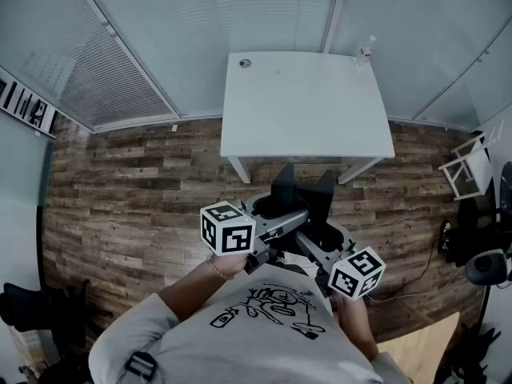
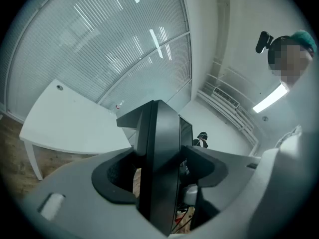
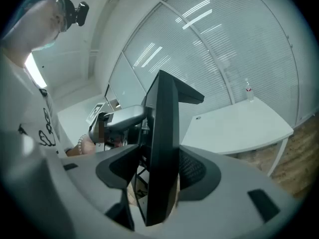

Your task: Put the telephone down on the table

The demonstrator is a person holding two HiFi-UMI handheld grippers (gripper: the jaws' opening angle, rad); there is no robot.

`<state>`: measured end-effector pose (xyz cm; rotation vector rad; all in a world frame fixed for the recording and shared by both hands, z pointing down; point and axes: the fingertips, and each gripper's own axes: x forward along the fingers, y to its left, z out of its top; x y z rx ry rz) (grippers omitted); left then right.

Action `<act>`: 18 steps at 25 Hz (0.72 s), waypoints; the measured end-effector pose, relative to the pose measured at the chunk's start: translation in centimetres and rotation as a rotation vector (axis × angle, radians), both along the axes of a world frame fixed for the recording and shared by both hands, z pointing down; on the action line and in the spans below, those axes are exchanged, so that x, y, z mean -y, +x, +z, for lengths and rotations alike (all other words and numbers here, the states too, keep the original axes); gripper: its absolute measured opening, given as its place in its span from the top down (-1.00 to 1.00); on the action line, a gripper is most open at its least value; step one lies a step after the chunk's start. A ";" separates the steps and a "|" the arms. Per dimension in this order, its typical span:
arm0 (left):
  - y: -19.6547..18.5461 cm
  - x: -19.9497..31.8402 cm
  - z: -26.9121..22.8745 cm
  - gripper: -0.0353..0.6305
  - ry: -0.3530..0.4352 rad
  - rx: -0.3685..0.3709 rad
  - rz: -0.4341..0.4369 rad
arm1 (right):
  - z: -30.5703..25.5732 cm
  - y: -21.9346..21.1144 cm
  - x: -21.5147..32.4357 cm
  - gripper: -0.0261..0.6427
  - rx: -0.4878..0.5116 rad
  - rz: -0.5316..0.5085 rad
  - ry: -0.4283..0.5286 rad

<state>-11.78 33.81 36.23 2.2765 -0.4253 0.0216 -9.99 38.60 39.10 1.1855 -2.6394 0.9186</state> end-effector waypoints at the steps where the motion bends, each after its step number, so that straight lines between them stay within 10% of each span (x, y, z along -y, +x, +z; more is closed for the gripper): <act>1: -0.2 0.1 0.0 -0.03 0.000 0.001 0.000 | 0.0 -0.2 0.1 0.27 0.000 0.000 0.001; 18: -4.2 2.3 0.2 -0.03 0.002 -0.008 0.011 | 0.1 -4.3 2.3 0.26 -0.012 0.010 0.009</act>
